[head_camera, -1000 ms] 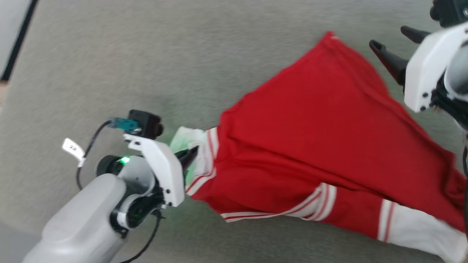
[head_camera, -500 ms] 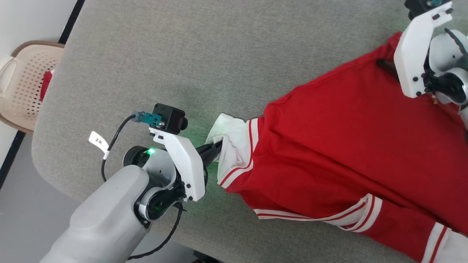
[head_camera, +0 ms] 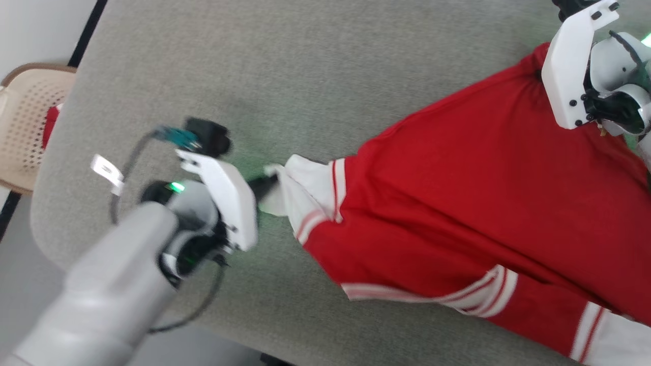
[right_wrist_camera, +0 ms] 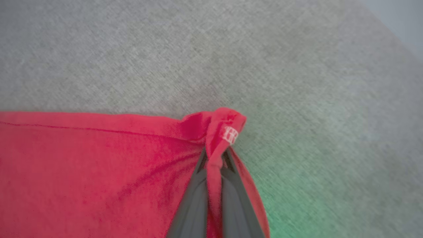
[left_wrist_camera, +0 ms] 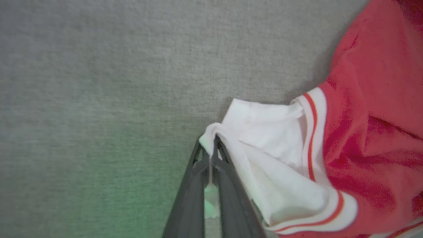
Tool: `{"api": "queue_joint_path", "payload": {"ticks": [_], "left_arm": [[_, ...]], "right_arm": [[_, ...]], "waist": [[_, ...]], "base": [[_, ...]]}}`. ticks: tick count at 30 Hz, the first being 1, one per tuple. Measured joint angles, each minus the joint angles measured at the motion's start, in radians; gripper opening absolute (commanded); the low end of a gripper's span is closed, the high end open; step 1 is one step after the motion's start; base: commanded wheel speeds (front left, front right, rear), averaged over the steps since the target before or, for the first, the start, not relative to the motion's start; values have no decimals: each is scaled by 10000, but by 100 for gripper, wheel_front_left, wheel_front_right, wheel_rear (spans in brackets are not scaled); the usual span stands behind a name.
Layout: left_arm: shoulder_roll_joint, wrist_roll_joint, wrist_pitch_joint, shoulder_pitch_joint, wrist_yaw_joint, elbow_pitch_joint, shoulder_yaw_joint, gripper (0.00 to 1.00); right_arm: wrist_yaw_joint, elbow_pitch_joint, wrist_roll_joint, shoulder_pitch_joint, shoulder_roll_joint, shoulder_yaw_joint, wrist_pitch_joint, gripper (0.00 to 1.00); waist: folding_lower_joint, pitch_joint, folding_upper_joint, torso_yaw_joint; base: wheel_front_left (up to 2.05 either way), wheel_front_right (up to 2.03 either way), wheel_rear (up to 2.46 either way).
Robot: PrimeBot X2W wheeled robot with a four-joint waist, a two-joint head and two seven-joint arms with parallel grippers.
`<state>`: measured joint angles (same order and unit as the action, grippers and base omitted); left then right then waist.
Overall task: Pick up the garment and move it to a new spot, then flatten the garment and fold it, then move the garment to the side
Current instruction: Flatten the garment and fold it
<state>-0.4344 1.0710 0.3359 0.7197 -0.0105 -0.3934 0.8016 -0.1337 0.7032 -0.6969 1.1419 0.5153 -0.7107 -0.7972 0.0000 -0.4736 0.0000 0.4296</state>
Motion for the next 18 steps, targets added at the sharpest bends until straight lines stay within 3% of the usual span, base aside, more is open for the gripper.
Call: {"api": "queue_joint_path", "payload": {"ticks": [11,18], "left_arm": [[-2000,-437,1302,1906,686,809,-652,0],[-2748,-1058,2291,3630,811,949,-734,0]], "right_arm": [[17,-1335,-456,266,861,69,1285,0],[15,-2257,-391,267,1110,951,1783,0]], "waist": [[0,586,0,-1282],[0,1210,0,-2263]], "base": [[0,0,0],[0,0,0]]}}
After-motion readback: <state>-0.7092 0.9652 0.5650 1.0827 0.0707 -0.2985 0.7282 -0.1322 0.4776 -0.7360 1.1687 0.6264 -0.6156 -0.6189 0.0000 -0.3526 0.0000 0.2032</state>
